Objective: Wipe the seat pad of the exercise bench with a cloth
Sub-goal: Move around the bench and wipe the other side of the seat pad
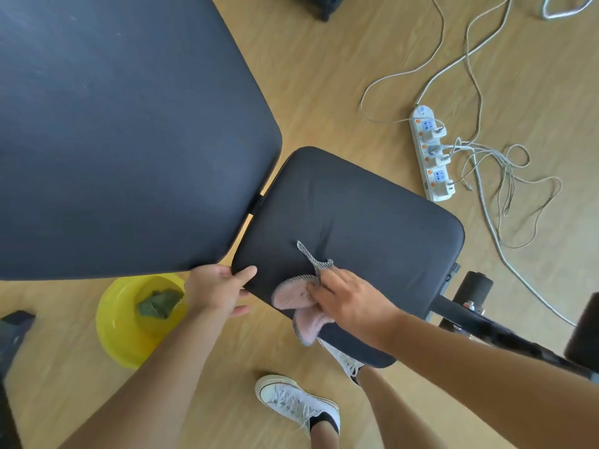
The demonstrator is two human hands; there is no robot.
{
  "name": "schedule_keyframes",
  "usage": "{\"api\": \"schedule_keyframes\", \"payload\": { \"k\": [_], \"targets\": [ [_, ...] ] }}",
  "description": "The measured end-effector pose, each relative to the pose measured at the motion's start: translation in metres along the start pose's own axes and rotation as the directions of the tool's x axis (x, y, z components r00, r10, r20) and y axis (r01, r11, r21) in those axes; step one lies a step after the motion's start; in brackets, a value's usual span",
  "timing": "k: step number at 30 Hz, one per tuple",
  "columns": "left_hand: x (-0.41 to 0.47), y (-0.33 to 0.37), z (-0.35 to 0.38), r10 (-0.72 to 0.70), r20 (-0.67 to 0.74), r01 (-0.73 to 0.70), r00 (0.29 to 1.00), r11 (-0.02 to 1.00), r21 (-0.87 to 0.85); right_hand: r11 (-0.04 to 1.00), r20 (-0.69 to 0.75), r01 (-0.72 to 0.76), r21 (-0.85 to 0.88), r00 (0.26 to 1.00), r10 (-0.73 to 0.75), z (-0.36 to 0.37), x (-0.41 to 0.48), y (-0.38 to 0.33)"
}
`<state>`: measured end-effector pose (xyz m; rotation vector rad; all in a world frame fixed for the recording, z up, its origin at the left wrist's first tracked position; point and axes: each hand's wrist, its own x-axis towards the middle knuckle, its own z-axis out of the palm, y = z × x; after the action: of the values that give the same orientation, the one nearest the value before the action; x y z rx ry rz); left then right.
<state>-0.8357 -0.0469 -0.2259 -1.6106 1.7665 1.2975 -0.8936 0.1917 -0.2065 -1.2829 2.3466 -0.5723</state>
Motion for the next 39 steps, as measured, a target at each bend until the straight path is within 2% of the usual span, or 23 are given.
{"api": "schedule_keyframes", "payload": {
  "k": [2, 4, 6, 7, 8, 9, 12, 14, 15, 17, 19, 21, 22, 23, 25, 27, 29, 31, 32, 34, 35, 36, 39],
  "targets": [
    [-0.001, 0.001, -0.001, 0.021, 0.009, -0.021, 1.0, 1.0, 0.024, 0.993, 0.053, 0.062, -0.101, 0.997, -0.057, -0.024, -0.011, 0.032],
    [-0.002, 0.0, -0.002, 0.054, 0.01, -0.055, 0.998, 0.997, 0.047, 0.968, -0.147, -0.232, -0.092, 0.965, 0.217, -0.048, 0.008, 0.061],
    [-0.001, 0.001, -0.001, 0.065, 0.001, -0.065, 0.998, 0.996, 0.056, 0.749, -0.364, -0.639, 0.174, 0.665, 0.652, -0.058, 0.052, 0.071],
    [-0.001, 0.002, 0.0, 0.054, 0.003, -0.054, 0.999, 0.997, 0.057, 0.617, -0.366, -0.719, 0.32, 0.508, 0.78, -0.054, 0.07, 0.063],
    [0.001, 0.003, -0.001, 0.046, 0.01, -0.046, 0.999, 0.997, 0.056, 0.574, -0.356, -0.71, 0.408, 0.455, 0.816, -0.045, 0.083, 0.047],
    [0.003, 0.002, -0.003, 0.035, 0.02, -0.036, 0.999, 0.998, 0.05, 0.617, -0.328, -0.66, 0.428, 0.523, 0.787, -0.031, 0.086, 0.024],
    [0.011, 0.0, -0.002, 0.031, 0.047, -0.036, 0.998, 0.992, 0.124, 0.903, -0.002, -0.373, 0.214, 0.924, 0.382, 0.013, 0.033, -0.04],
    [0.011, -0.003, -0.006, 0.034, 0.033, -0.038, 0.999, 0.992, 0.124, 0.99, 0.108, -0.096, 0.108, 0.991, 0.084, 0.014, -0.015, -0.035],
    [0.01, -0.003, -0.006, 0.028, 0.036, -0.033, 0.999, 0.991, 0.127, 0.995, 0.078, -0.077, 0.068, 0.994, 0.072, 0.005, -0.03, -0.015],
    [0.008, 0.001, -0.005, 0.021, 0.053, -0.028, 0.998, 0.992, 0.126, 0.924, -0.115, -0.379, 0.05, 0.917, 0.382, -0.019, -0.041, 0.031],
    [0.008, 0.005, -0.006, 0.023, 0.054, -0.028, 0.998, 0.994, 0.106, 0.702, -0.304, -0.681, 0.208, 0.637, 0.709, -0.038, -0.036, 0.063],
    [0.007, 0.006, -0.006, 0.014, 0.051, -0.019, 0.999, 0.995, 0.099, 0.517, -0.352, -0.781, 0.35, 0.402, 0.845, -0.034, -0.01, 0.056],
    [0.007, 0.006, -0.006, 0.011, 0.05, -0.016, 0.999, 0.995, 0.101, 0.492, -0.348, -0.774, 0.4, 0.368, 0.862, -0.026, 0.007, 0.042],
    [0.006, 0.007, -0.007, 0.012, 0.051, -0.017, 0.999, 0.994, 0.109, 0.533, -0.35, -0.727, 0.432, 0.41, 0.842, -0.015, 0.022, 0.022],
    [0.009, 0.004, -0.008, 0.016, 0.067, -0.024, 0.998, 0.993, 0.12, 0.773, -0.333, -0.536, 0.339, 0.7, 0.631, 0.009, 0.035, -0.027],
    [0.012, 0.001, -0.008, 0.028, 0.07, -0.036, 0.997, 0.992, 0.121, 0.961, -0.13, -0.208, 0.18, 0.964, 0.233, 0.026, 0.009, -0.056],
    [0.013, -0.001, -0.008, 0.044, 0.062, -0.051, 0.997, 0.991, 0.124, 0.995, 0.046, -0.054, 0.086, 0.998, 0.05, 0.028, -0.04, -0.047],
    [0.013, -0.001, -0.008, 0.048, 0.064, -0.055, 0.997, 0.992, 0.111, 0.911, -0.009, -0.269, 0.312, 0.958, 0.286, 0.008, -0.07, -0.023],
    [0.014, -0.002, -0.008, 0.055, 0.067, -0.062, 0.996, 0.992, 0.106, 0.809, -0.097, -0.455, 0.373, 0.848, 0.522, -0.004, -0.077, -0.001],
    [0.014, -0.004, -0.007, 0.061, 0.067, -0.068, 0.996, 0.992, 0.103, 0.531, -0.241, -0.749, 0.397, 0.473, 0.848, -0.03, -0.078, 0.05],
    [0.014, -0.004, -0.006, 0.062, 0.067, -0.069, 0.996, 0.993, 0.098, 0.401, -0.246, -0.791, 0.462, 0.32, 0.915, -0.044, -0.071, 0.072],
    [0.013, -0.003, -0.006, 0.063, 0.066, -0.07, 0.996, 0.993, 0.097, 0.343, -0.201, -0.784, 0.518, 0.278, 0.939, -0.058, -0.056, 0.086],
    [0.01, -0.001, -0.007, 0.053, 0.059, -0.059, 0.997, 0.993, 0.105, 0.476, -0.179, -0.735, 0.482, 0.45, 0.875, -0.081, 0.018, 0.096]
  ]
}}
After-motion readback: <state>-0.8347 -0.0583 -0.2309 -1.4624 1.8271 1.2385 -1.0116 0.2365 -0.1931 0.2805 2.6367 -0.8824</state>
